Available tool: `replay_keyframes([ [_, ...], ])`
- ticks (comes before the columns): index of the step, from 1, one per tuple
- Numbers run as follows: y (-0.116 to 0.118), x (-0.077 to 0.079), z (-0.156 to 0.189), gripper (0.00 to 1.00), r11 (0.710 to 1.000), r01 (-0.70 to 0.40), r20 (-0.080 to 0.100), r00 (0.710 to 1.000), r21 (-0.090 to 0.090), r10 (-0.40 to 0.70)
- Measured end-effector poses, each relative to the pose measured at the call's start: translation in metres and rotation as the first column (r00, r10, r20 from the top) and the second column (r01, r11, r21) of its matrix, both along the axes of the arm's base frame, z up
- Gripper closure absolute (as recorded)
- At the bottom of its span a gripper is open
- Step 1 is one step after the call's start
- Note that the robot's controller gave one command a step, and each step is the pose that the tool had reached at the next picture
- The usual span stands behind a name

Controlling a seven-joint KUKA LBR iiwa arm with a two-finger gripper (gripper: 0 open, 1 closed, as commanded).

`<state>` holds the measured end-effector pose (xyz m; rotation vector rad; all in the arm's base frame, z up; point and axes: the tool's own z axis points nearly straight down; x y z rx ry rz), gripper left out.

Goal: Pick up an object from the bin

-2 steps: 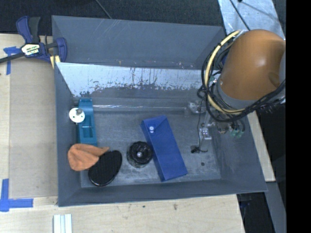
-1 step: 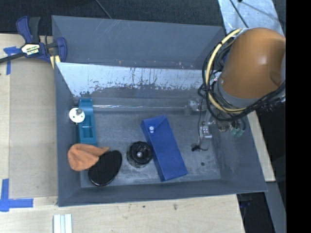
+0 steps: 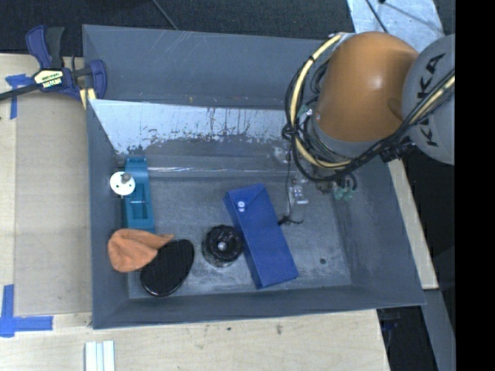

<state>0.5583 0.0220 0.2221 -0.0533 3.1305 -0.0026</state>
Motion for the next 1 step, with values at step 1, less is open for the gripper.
replay_keyframes([
  [1, 0.0229, 0.0022, -0.0142, 0.0, 0.999, -0.035, -0.004, 0.999, 0.003, 0.035],
])
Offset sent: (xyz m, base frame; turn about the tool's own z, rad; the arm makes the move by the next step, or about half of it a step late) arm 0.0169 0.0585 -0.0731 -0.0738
